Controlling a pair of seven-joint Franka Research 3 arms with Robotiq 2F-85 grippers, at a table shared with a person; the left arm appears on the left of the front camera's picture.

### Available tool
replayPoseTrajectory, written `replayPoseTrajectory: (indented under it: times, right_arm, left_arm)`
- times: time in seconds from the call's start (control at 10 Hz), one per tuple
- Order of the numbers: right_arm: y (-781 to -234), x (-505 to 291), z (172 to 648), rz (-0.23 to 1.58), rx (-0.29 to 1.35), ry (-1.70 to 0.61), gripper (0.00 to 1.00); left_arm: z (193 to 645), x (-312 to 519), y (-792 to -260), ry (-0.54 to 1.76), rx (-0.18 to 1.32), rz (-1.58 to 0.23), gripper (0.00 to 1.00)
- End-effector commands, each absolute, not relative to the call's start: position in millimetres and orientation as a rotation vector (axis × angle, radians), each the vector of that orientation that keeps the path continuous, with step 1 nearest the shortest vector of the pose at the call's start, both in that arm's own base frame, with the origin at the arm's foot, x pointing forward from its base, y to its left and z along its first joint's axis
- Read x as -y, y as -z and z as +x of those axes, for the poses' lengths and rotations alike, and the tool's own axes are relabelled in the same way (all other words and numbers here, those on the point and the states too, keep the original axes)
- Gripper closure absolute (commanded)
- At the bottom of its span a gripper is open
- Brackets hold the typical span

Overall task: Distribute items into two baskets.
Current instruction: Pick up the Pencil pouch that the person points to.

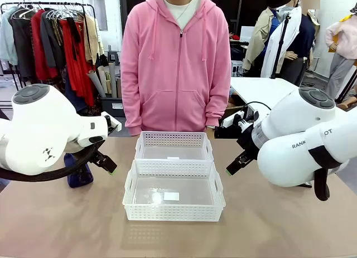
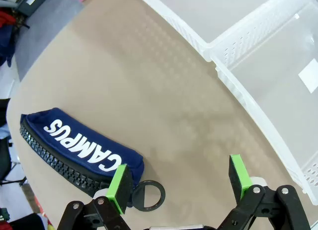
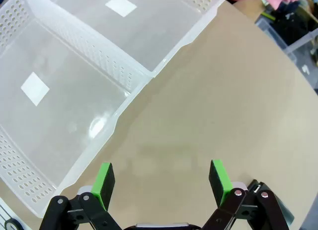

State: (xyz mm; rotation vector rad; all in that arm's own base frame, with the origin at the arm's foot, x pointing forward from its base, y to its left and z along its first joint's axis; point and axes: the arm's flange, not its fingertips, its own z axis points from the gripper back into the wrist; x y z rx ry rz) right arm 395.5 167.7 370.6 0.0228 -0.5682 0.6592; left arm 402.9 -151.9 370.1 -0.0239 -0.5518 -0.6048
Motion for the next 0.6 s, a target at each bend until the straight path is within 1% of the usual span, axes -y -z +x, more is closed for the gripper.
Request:
replayPoseTrajectory:
  times: [0.0, 0.5]
  right_arm:
    - [-370.7, -167.7, 395.5, 0.023, 0.568, -0.659, 0.0]
    - [-370.7, -167.7, 395.5, 0.023, 0.568, -0.659, 0.0]
  left_arm:
    - [402.9, 151.9, -370.3, 0.605, 0.552, -0.024, 0.0]
    - [402.9, 151.9, -370.3, 0.605, 0.552, -0.024, 0.0]
